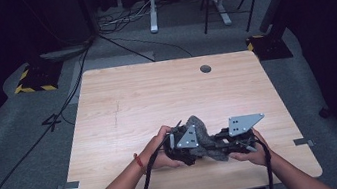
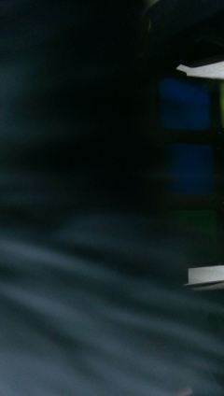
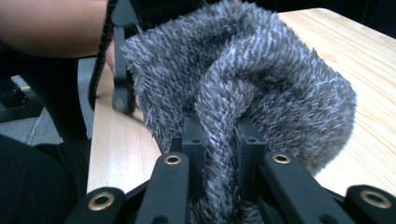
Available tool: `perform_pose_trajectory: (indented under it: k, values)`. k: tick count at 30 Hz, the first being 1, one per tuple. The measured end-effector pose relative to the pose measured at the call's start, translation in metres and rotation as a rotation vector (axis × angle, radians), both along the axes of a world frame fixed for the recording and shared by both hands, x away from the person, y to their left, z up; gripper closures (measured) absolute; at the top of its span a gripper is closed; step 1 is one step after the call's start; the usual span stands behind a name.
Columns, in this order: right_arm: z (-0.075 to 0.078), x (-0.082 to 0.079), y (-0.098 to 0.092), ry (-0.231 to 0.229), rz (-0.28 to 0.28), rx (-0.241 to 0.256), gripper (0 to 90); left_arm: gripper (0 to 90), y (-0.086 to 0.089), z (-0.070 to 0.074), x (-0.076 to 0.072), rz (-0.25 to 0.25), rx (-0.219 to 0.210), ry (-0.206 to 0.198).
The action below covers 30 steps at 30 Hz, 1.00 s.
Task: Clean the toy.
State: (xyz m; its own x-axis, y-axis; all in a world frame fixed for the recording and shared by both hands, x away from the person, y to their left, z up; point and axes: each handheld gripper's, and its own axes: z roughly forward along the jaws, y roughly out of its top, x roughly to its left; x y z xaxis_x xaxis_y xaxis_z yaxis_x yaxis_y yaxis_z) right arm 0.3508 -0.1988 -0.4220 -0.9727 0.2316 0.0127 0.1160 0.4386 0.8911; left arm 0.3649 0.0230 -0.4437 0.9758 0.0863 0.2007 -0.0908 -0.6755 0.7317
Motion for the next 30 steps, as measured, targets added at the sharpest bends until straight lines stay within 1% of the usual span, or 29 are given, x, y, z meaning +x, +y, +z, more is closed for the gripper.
perform_pose_trajectory:
  k: [1, 2, 4, 5, 7, 8, 9, 10, 11, 12, 13, 14, 15, 17, 19, 20, 22, 23, 24, 25, 27, 28, 30]
  values:
    - [-0.001, 0.0, 0.002, 0.005, 0.002, 0.0, 78.0, 33.4, 0.0, -0.001, 0.001, 0.002, 0.009, 0.004]
    - [-0.001, 0.0, 0.002, 0.004, -0.002, -0.005, 78.0, 33.4, 0.0, -0.002, 0.001, 0.001, 0.008, 0.012]
    - [-0.002, 0.001, 0.001, 0.017, -0.007, 0.013, 77.9, 33.4, 0.001, -0.001, 0.001, 0.007, 0.0, 0.006]
    - [-0.001, 0.001, 0.001, 0.012, -0.013, 0.009, 78.0, 33.4, 0.001, 0.0, 0.002, 0.006, 0.003, 0.001]
    - [0.0, 0.002, -0.003, 0.0, -0.047, -0.004, 78.0, 33.4, 0.004, 0.001, 0.002, 0.013, -0.009, 0.007]
    - [-0.001, 0.004, -0.007, -0.002, -0.077, -0.014, 78.0, 33.5, 0.005, 0.002, 0.003, 0.015, -0.016, 0.008]
    - [-0.003, 0.006, -0.011, 0.012, -0.101, -0.014, 78.0, 33.5, 0.007, 0.003, 0.004, 0.023, -0.031, 0.013]
    - [-0.005, 0.009, -0.015, 0.037, -0.115, -0.014, 78.0, 33.5, 0.009, 0.005, 0.005, 0.024, -0.051, 0.016]
    - [-0.009, 0.011, -0.018, 0.048, -0.128, -0.035, 78.0, 33.5, 0.011, 0.007, 0.005, 0.027, -0.061, 0.019]
    - [-0.012, 0.012, -0.019, 0.052, -0.137, -0.055, 78.1, 33.5, 0.012, 0.009, 0.005, 0.029, -0.071, 0.013]
    - [-0.017, 0.014, -0.021, 0.072, -0.14, -0.074, 78.1, 33.5, 0.013, 0.011, 0.005, 0.033, -0.077, 0.014]
    - [-0.02, 0.015, -0.022, 0.074, -0.146, -0.089, 78.1, 33.5, 0.014, 0.012, 0.004, 0.028, -0.088, 0.018]
    - [-0.021, 0.015, -0.022, 0.085, -0.148, -0.103, 78.1, 33.5, 0.015, 0.012, 0.004, 0.027, -0.086, 0.017]
    - [-0.022, 0.016, -0.023, 0.084, -0.158, -0.122, 78.1, 33.5, 0.015, 0.014, 0.004, 0.024, -0.089, 0.008]
    - [-0.022, 0.017, -0.023, 0.095, -0.153, -0.102, 78.1, 33.5, 0.014, 0.014, 0.003, 0.024, -0.083, 0.003]
    - [-0.022, 0.017, -0.023, 0.089, -0.152, -0.099, 78.0, 33.5, 0.013, 0.013, 0.003, 0.021, -0.078, 0.002]
    - [-0.019, 0.015, -0.021, 0.083, -0.133, -0.059, 78.0, 33.5, 0.013, 0.012, 0.003, 0.02, -0.086, 0.011]
    - [-0.017, 0.014, -0.018, 0.067, -0.136, -0.069, 78.1, 33.5, 0.015, 0.012, 0.004, 0.023, -0.101, 0.02]
    - [-0.016, 0.014, -0.018, 0.062, -0.138, -0.063, 78.0, 33.5, 0.016, 0.013, 0.005, 0.025, -0.114, 0.026]
    - [-0.016, 0.015, -0.018, 0.07, -0.145, -0.054, 78.1, 33.5, 0.018, 0.015, 0.006, 0.025, -0.126, 0.026]
    - [-0.018, 0.019, -0.02, 0.077, -0.164, -0.07, 78.1, 33.5, 0.02, 0.018, 0.005, 0.028, -0.143, 0.02]
    - [-0.021, 0.021, -0.021, 0.095, -0.17, -0.069, 78.1, 33.5, 0.02, 0.019, 0.005, 0.018, -0.148, 0.021]
    - [-0.023, 0.022, -0.02, 0.102, -0.171, -0.093, 78.1, 33.5, 0.019, 0.019, 0.003, 0.015, -0.159, 0.015]
